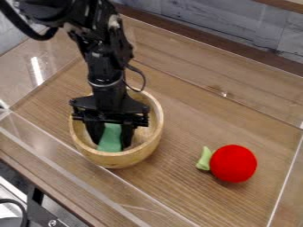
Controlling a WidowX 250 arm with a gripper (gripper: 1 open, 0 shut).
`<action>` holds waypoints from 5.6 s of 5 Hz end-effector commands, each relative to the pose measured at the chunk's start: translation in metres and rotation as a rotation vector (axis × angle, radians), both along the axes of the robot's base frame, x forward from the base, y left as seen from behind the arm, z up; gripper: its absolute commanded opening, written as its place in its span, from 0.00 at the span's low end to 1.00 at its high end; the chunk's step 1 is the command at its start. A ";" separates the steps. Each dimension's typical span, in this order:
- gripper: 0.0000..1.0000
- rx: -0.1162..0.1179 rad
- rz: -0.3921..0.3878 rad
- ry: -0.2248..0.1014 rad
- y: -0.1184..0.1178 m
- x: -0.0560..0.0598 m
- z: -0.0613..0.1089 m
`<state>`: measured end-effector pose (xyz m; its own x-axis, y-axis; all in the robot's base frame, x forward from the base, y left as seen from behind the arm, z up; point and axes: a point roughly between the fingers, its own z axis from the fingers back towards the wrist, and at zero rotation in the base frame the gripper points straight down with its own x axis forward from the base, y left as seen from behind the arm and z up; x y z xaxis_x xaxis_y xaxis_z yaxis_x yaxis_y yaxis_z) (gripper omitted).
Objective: Remove the green object from the brown bowl and put it on the table
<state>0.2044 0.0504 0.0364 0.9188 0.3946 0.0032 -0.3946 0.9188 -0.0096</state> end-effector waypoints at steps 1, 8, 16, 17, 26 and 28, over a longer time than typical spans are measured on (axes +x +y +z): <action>0.00 0.005 -0.043 -0.050 0.010 0.009 0.019; 0.00 -0.043 -0.233 -0.063 -0.122 0.024 0.010; 0.00 -0.062 -0.199 -0.074 -0.165 0.020 0.000; 0.00 -0.063 -0.168 -0.069 -0.170 0.015 0.003; 0.00 -0.080 -0.315 -0.050 -0.128 0.007 0.030; 0.00 -0.088 -0.353 -0.076 -0.127 0.017 0.057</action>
<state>0.2131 -0.0765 0.0804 0.9988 0.0479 0.0059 -0.0472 0.9945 -0.0935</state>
